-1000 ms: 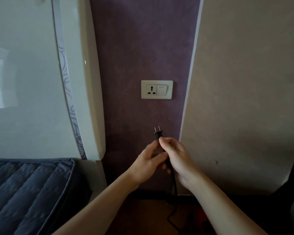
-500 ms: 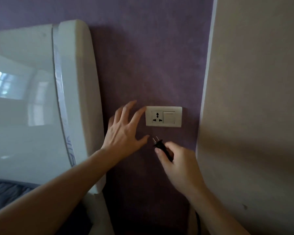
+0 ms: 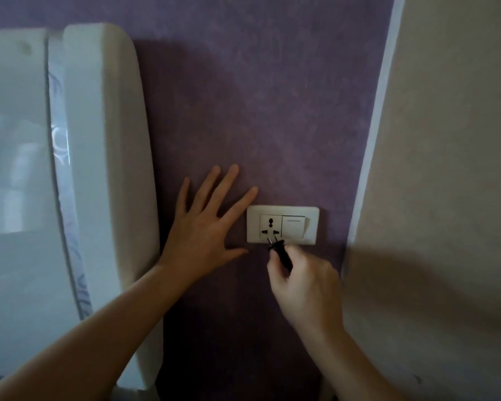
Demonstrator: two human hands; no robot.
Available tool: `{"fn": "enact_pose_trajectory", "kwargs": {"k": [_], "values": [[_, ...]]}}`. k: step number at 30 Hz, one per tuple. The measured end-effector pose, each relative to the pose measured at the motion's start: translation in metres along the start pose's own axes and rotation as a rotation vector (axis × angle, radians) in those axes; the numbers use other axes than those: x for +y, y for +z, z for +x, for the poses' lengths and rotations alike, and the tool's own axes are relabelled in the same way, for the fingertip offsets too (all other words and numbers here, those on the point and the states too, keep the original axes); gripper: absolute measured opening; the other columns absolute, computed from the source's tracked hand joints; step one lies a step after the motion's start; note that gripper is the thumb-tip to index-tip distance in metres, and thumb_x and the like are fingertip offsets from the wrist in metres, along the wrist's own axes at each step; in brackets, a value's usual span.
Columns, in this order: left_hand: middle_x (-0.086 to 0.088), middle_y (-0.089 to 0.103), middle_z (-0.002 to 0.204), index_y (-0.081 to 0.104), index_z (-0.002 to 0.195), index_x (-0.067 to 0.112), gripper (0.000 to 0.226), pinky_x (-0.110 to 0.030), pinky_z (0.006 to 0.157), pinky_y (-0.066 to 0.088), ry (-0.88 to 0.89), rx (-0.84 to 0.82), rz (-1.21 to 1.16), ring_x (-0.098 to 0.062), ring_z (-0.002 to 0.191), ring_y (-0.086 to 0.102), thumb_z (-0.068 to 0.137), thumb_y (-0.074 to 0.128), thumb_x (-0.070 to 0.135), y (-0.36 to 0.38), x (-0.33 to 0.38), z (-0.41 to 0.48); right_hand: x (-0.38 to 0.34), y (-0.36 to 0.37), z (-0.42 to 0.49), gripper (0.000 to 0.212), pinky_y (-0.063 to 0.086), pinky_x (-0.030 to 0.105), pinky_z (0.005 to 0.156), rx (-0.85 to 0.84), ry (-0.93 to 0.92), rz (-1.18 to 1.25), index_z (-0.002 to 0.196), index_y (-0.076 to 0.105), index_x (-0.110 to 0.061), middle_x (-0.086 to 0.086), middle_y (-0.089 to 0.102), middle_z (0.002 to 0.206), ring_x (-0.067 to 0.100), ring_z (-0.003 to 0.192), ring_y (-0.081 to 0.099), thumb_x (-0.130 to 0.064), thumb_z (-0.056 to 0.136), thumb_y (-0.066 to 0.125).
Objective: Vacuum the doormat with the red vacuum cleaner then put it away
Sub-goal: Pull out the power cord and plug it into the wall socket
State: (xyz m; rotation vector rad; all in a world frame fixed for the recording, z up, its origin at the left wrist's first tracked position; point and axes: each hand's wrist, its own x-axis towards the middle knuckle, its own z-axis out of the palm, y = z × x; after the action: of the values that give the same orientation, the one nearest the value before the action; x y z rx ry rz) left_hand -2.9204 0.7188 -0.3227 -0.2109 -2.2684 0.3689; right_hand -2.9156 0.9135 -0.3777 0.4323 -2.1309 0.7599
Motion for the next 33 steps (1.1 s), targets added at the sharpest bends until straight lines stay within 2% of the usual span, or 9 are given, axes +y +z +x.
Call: {"fn": "enact_pose_trajectory", "kwargs": {"k": [6, 10, 13, 22, 24, 25, 26, 28, 33], "values": [[-0.006, 0.006, 0.167, 0.026, 0.155, 0.035, 0.119, -0.066, 0.116, 0.007, -0.003, 0.068, -0.073, -0.029, 0.153, 0.003, 0.054, 0.083, 0.063, 0.009, 0.0, 0.001, -0.013, 0.007, 0.006, 0.024, 0.026, 0.02, 0.045, 0.049, 0.015, -0.144, 0.064, 0.065, -0.017, -0.003, 0.058, 0.048, 0.017, 0.04, 0.057, -0.025, 0.079, 0.081], [-0.007, 0.007, 0.167, 0.027, 0.155, 0.034, 0.119, -0.066, 0.116, 0.005, -0.007, 0.052, -0.113, -0.03, 0.153, 0.006, 0.054, 0.085, 0.059, 0.007, 0.0, 0.002, -0.023, 0.01, 0.011, 0.028, 0.039, 0.03, 0.04, 0.008, 0.044, -0.19, 0.063, 0.061, -0.014, 0.004, 0.058, 0.049, 0.029, 0.043, 0.059, -0.026, 0.083, 0.077], [-0.007, 0.004, 0.167, 0.024, 0.156, 0.034, 0.12, -0.065, 0.116, 0.002, -0.012, 0.024, -0.129, -0.03, 0.153, 0.005, 0.055, 0.086, 0.057, 0.005, -0.001, 0.001, -0.029, 0.011, 0.016, 0.034, 0.039, 0.032, 0.043, -0.013, 0.066, -0.24, 0.061, 0.056, -0.014, 0.008, 0.057, 0.051, 0.034, 0.046, 0.06, -0.029, 0.086, 0.073], [-0.006, 0.001, 0.168, 0.022, 0.157, 0.033, 0.121, -0.064, 0.117, 0.001, -0.008, -0.002, -0.186, -0.03, 0.154, 0.003, 0.057, 0.088, 0.05, 0.0, -0.002, 0.001, -0.034, 0.015, 0.016, 0.03, 0.031, 0.023, 0.047, 0.012, 0.054, -0.25, 0.06, 0.059, -0.013, 0.003, 0.056, 0.048, 0.027, 0.042, 0.058, -0.019, 0.08, 0.081], [-0.006, 0.0, 0.168, 0.022, 0.157, 0.033, 0.121, -0.064, 0.117, 0.001, -0.008, -0.005, -0.192, -0.03, 0.154, 0.003, 0.057, 0.088, 0.049, 0.001, -0.002, 0.001, -0.032, 0.014, 0.016, 0.039, 0.028, 0.016, 0.045, 0.0, 0.095, -0.142, 0.058, 0.05, -0.022, -0.007, 0.047, 0.044, 0.01, 0.038, 0.05, -0.021, 0.085, 0.077], [-0.006, 0.0, 0.167, 0.022, 0.156, 0.033, 0.121, -0.064, 0.117, 0.001, -0.007, -0.002, -0.197, -0.03, 0.154, 0.003, 0.057, 0.089, 0.049, 0.001, -0.003, 0.001, -0.031, 0.014, 0.016, 0.047, 0.023, 0.009, 0.044, -0.001, 0.121, -0.066, 0.056, 0.041, -0.026, -0.009, 0.039, 0.041, 0.008, 0.036, 0.043, -0.02, 0.087, 0.076], [-0.006, 0.001, 0.167, 0.023, 0.156, 0.032, 0.12, -0.064, 0.117, 0.001, -0.009, 0.003, -0.203, -0.03, 0.154, 0.003, 0.057, 0.089, 0.048, 0.001, -0.002, 0.001, -0.029, 0.014, 0.015, 0.053, 0.023, 0.009, 0.042, 0.0, 0.144, 0.013, 0.055, 0.035, -0.029, -0.007, 0.036, 0.04, 0.008, 0.036, 0.041, -0.02, 0.089, 0.075], [-0.006, 0.001, 0.167, 0.024, 0.156, 0.033, 0.119, -0.064, 0.116, 0.001, -0.01, 0.006, -0.209, -0.03, 0.154, 0.004, 0.057, 0.088, 0.048, 0.001, -0.002, 0.001, -0.026, 0.012, 0.015, 0.058, 0.024, 0.009, 0.041, 0.005, 0.165, 0.097, 0.053, 0.032, -0.03, -0.009, 0.045, 0.044, 0.008, 0.039, 0.044, -0.019, 0.09, 0.075], [-0.004, 0.001, 0.168, 0.023, 0.156, 0.034, 0.115, -0.063, 0.117, 0.0, -0.01, 0.012, -0.216, -0.028, 0.154, 0.003, 0.061, 0.085, 0.049, 0.001, -0.002, 0.001, -0.031, 0.006, 0.026, 0.062, 0.031, 0.015, 0.041, -0.073, 0.165, -0.043, 0.05, 0.025, -0.025, -0.008, 0.027, 0.038, 0.011, 0.038, 0.042, -0.024, 0.089, 0.073]]}}
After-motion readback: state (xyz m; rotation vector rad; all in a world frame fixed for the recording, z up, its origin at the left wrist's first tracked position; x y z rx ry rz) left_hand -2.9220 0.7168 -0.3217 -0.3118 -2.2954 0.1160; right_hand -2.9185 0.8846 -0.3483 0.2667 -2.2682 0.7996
